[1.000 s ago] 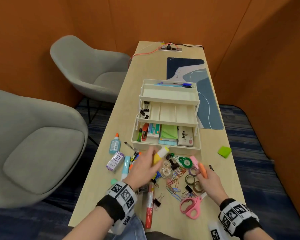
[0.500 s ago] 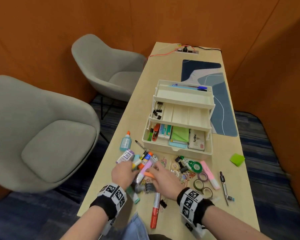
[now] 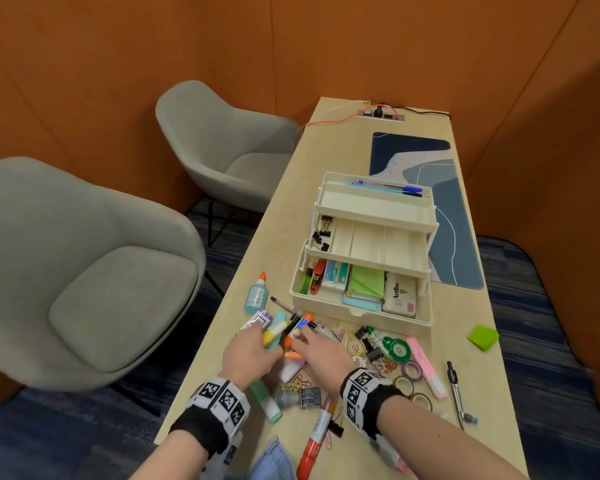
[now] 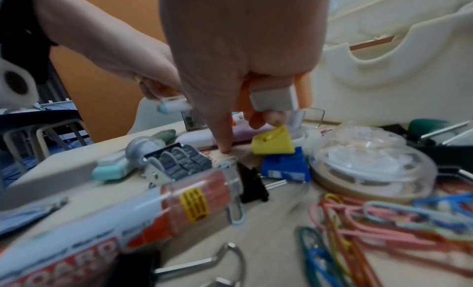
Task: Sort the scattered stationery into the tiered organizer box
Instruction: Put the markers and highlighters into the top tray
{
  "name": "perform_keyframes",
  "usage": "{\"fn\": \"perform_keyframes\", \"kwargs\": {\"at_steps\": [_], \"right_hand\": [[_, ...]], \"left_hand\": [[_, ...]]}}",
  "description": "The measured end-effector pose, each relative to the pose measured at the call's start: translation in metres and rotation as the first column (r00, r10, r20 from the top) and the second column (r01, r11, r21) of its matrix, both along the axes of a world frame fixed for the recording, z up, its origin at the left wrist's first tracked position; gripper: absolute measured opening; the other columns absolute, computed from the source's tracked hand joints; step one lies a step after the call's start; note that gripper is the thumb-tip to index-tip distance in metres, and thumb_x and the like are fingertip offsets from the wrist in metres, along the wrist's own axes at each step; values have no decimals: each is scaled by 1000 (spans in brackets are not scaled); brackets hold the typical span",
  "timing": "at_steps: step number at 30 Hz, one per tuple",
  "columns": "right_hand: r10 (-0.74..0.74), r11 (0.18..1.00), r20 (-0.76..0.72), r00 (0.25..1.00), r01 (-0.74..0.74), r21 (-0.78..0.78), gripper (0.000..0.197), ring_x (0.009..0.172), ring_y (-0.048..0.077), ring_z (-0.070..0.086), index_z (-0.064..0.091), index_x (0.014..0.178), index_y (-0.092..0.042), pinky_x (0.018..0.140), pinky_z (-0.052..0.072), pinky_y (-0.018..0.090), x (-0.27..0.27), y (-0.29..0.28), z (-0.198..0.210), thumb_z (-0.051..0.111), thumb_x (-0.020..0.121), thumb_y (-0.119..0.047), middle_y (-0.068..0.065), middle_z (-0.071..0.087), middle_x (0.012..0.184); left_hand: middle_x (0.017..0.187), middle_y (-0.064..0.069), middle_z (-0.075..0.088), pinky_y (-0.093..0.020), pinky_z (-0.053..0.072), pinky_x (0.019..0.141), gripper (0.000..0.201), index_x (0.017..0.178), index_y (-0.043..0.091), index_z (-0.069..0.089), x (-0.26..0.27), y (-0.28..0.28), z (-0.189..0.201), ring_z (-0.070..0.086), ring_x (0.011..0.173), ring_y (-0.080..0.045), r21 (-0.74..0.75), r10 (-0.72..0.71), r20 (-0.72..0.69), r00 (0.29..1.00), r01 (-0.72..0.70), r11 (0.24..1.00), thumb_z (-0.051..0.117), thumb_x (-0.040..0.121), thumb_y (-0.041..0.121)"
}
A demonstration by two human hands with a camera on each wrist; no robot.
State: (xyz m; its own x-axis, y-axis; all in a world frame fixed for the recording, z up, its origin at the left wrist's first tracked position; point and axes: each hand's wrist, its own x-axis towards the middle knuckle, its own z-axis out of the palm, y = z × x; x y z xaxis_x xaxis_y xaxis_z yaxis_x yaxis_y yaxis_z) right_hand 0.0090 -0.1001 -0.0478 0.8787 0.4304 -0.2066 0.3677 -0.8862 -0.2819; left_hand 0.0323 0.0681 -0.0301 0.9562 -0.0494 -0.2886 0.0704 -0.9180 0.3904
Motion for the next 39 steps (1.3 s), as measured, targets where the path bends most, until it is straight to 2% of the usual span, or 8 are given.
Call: {"fn": "perform_keyframes", "kwargs": {"at_steps": [10,14,19,24,29,32,35,39], "right_hand": [[45,999,-4,999,-45,11,19,94,24,56,53,111,-17,66,42,31,-6,-2,-2,54,92,-22,6,47,119],[-24,992,5,1000,23,123,19,84,13,50,53,108,-18,69,43,25,-9,-8,2,54,92,-27,0,47,116],[-223,925,49,974,195,327,9,78,7,49,51,103,-25,66,42,20,-20,-32,16,48,95,-28,-10,53,99],[-430,810,33,902,369,456,9,68,-4,49,52,96,-29,62,43,19,-24,-68,24,51,94,-38,-16,55,85],[-465,759,-51,884,428,491,24,64,2,57,57,95,-30,59,48,21,-25,-93,40,49,88,-52,-10,63,79],[-561,661,-81,824,504,556,15,62,3,51,56,96,-30,57,40,15,-13,-109,54,51,91,-43,-10,59,80],[-701,563,11,713,545,621,14,71,9,56,55,104,-27,62,46,24,16,-134,78,51,93,-35,-9,59,86],[-752,628,227,619,568,533,18,75,19,56,56,99,-26,64,44,32,69,-169,106,46,95,-40,-2,60,82]], "left_hand": [[94,1,62,-20,43,61,34,108,26,52,-8,50,8,56,74,-10,-300,-154,-121,981,112,947,68,79,25],[94,3,65,-24,46,66,41,114,28,56,-18,58,-1,59,78,-12,-170,-232,-133,964,208,963,63,74,27],[110,14,51,-25,43,69,24,106,29,51,-32,54,-7,59,91,-13,11,-521,-24,853,522,853,58,84,36],[116,11,43,-27,41,66,22,104,28,50,-31,58,-18,59,87,-17,12,-570,-85,817,573,819,54,83,30],[115,8,46,-24,38,69,28,109,24,51,-24,54,-16,59,93,-17,80,-635,-100,766,642,762,60,85,33],[114,10,49,-23,37,71,31,110,25,50,-20,57,-13,58,98,-15,119,-659,-112,743,669,734,60,84,37],[114,11,53,-25,38,74,34,109,26,49,-15,61,-7,57,103,-15,134,-661,-146,736,676,724,61,82,42],[113,15,56,-25,41,83,40,111,31,51,3,68,15,55,107,-11,102,-617,-186,764,640,762,65,77,45]]}}
